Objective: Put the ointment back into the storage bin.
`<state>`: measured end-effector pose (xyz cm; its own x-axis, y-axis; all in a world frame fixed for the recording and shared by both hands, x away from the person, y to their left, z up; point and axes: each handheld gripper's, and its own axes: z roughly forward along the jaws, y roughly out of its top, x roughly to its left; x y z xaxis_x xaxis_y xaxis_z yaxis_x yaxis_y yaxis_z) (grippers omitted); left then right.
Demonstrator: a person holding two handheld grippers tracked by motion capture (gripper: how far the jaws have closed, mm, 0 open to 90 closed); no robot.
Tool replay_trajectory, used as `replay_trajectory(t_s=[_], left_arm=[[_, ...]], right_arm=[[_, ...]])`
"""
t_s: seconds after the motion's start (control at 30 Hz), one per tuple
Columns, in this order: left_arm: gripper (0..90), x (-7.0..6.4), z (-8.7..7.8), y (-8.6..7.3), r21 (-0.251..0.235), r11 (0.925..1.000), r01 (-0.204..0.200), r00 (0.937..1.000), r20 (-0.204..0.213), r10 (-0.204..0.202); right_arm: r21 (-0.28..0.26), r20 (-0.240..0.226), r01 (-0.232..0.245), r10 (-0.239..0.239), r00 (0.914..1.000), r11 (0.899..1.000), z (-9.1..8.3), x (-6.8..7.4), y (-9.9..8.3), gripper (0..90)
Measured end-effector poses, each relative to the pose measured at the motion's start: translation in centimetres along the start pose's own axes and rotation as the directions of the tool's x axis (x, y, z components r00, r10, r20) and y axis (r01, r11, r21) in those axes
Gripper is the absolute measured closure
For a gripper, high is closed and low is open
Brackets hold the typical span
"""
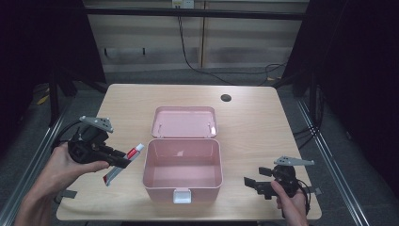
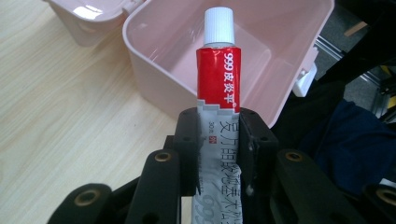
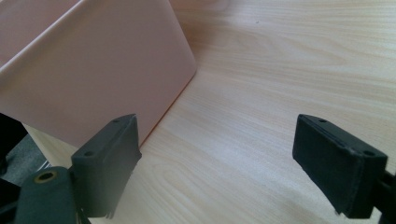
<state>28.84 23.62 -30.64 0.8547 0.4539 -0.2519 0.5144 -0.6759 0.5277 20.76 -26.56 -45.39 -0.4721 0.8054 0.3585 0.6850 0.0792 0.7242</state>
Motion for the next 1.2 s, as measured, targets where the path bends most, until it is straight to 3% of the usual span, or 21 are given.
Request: replay_trajectory(t_s=[0.33,0.6,0.8,1.13,1.17,1.2], left_arm=[[71.0,-0.8,0.4,1.8,0.001,0.9993,-0.036,0.9993,0.005,0.036],[71.0,-1.1,0.9,3.4,0.012,0.9966,-0.081,0.9961,0.036,0.081],[71.0,-1.7,1.3,4.2,0.029,0.9962,-0.083,0.9948,0.062,0.081],[71.0,-2.6,2.4,5.8,0.046,0.991,-0.126,0.9887,0.089,0.121],[71.0,-2.5,2.8,6.2,0.076,0.9851,-0.154,0.9846,0.095,0.147],[71.0,-2.5,2.8,6.2,0.076,0.9851,-0.154,0.9846,0.095,0.147]], right_arm=[[0.0,0.001,0.0,0.0,1.0,1.0,0.0,0.0,0.0,14.2],[0.001,0.002,-0.002,0.002,1.0,1.0,0.0,0.0,0.0,14.2],[0.0,0.001,-0.002,0.002,1.0,1.0,0.0,0.0,0.0,14.2],[0.003,-0.002,-0.002,0.002,1.0,1.0,0.0,0.0,0.0,14.2],[0.003,-0.003,-0.002,0.002,1.0,1.0,0.0,0.0,0.0,14.2],[0.003,-0.003,-0.002,0.002,1.0,1.0,0.0,0.0,0.0,14.2]])
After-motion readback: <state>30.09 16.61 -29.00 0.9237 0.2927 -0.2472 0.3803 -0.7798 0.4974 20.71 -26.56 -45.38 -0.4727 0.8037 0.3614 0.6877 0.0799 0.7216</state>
